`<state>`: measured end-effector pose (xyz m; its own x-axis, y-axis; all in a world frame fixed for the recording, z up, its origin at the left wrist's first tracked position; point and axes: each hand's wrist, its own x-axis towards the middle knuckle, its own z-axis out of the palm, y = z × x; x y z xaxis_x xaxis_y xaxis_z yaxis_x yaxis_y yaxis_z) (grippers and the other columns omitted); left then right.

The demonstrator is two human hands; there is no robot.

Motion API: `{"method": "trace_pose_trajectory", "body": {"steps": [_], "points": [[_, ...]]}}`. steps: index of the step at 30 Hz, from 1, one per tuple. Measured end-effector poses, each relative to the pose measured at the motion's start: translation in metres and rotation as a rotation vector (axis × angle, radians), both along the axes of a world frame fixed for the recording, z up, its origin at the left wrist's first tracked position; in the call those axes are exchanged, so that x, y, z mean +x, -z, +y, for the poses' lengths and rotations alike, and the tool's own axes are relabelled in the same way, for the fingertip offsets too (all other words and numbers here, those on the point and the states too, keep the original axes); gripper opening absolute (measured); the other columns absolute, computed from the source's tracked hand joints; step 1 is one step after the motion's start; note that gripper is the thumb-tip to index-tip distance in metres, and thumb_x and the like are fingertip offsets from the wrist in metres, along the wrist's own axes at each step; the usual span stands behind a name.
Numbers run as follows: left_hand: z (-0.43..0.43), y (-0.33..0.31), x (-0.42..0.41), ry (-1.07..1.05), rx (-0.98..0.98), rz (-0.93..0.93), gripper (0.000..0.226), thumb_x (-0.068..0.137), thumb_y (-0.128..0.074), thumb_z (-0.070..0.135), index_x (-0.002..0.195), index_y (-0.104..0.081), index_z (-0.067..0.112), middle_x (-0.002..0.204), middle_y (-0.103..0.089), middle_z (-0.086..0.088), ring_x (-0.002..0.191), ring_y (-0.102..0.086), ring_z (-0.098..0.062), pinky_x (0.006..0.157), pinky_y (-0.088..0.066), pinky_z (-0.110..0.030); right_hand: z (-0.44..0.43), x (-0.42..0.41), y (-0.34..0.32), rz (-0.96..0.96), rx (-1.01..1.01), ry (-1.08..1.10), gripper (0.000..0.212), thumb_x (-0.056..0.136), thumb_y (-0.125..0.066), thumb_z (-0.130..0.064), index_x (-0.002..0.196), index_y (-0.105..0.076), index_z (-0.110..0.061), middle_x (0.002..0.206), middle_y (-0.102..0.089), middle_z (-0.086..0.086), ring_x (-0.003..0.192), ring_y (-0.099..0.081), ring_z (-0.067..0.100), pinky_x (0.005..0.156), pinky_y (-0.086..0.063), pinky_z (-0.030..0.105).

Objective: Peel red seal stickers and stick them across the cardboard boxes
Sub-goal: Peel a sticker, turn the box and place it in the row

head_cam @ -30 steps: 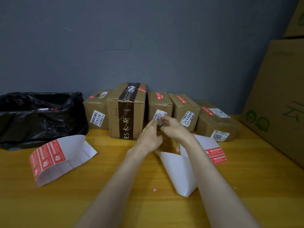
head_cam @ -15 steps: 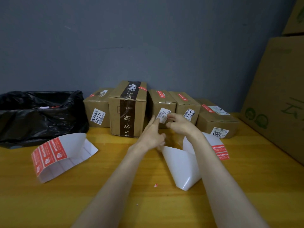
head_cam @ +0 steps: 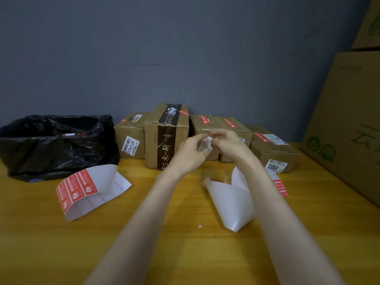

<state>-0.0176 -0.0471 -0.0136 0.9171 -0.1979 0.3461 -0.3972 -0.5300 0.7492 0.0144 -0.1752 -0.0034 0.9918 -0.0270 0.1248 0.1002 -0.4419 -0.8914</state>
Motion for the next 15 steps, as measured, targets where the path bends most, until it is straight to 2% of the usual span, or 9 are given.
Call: {"method": "trace_pose_trajectory", "body": {"steps": [4, 6, 9, 11, 13, 15], "points": [[0.014, -0.012, -0.009, -0.072, -0.048, -0.159, 0.041, 0.089, -0.051, 0.007, 0.128, -0.055, 0.017, 0.125, -0.060, -0.006, 0.119, -0.051, -0.020, 0.093, -0.037, -0.022, 0.014, -0.014, -0.012, -0.063, 0.061, -0.006, 0.037, 0.091, -0.046, -0.002, 0.126, -0.053, -0.010, 0.130, -0.055, 0.011, 0.121, -0.051, 0.020, 0.102, -0.041, 0.032], [0.026, -0.015, -0.010, -0.110, -0.094, -0.239, 0.041, 0.085, -0.051, 0.002, 0.123, -0.059, 0.014, 0.124, -0.060, -0.002, 0.118, -0.052, -0.016, 0.100, -0.037, -0.022, 0.021, -0.021, -0.018, -0.095, 0.092, -0.021, 0.037, 0.092, -0.045, -0.002, 0.127, -0.052, -0.010, 0.132, -0.053, 0.008, 0.123, -0.049, 0.018, 0.105, -0.039, 0.034], [0.049, -0.018, -0.006, -0.215, -0.149, -0.341, 0.039, 0.081, -0.052, -0.004, 0.116, -0.062, 0.011, 0.120, -0.057, 0.002, 0.113, -0.052, -0.012, 0.094, -0.035, -0.011, 0.033, -0.029, -0.026, -0.127, 0.141, -0.025, 0.041, 0.092, -0.045, 0.000, 0.132, -0.048, -0.009, 0.136, -0.049, 0.005, 0.126, -0.045, 0.016, 0.108, -0.037, 0.035], [0.064, -0.019, -0.003, -0.300, -0.137, -0.351, 0.044, 0.081, -0.055, -0.003, 0.122, -0.057, 0.011, 0.132, -0.049, -0.003, 0.126, -0.041, -0.016, 0.098, -0.025, -0.010, 0.043, -0.032, -0.029, -0.105, 0.232, -0.021, 0.044, 0.091, -0.046, 0.001, 0.134, -0.045, -0.009, 0.138, -0.047, 0.007, 0.126, -0.045, 0.018, 0.108, -0.038, 0.035], [0.073, -0.019, -0.002, -0.351, -0.122, -0.287, 0.052, 0.083, -0.058, 0.001, 0.132, -0.048, 0.014, 0.145, -0.034, -0.004, 0.137, -0.025, -0.017, 0.105, -0.019, -0.019, 0.054, -0.034, -0.029, -0.052, 0.379, 0.001, 0.046, 0.092, -0.044, 0.001, 0.136, -0.042, -0.008, 0.137, -0.046, 0.010, 0.124, -0.047, 0.021, 0.105, -0.040, 0.032], [0.077, -0.017, -0.001, -0.366, -0.128, -0.220, 0.061, 0.084, -0.061, 0.004, 0.138, -0.039, 0.018, 0.151, -0.023, -0.004, 0.141, -0.014, -0.018, 0.111, -0.018, -0.029, 0.063, -0.035, -0.027, -0.009, 0.523, 0.023, 0.048, 0.092, -0.042, 0.003, 0.138, -0.040, -0.008, 0.130, -0.049, 0.007, 0.115, -0.048, 0.017, 0.095, -0.040, 0.026]]}}
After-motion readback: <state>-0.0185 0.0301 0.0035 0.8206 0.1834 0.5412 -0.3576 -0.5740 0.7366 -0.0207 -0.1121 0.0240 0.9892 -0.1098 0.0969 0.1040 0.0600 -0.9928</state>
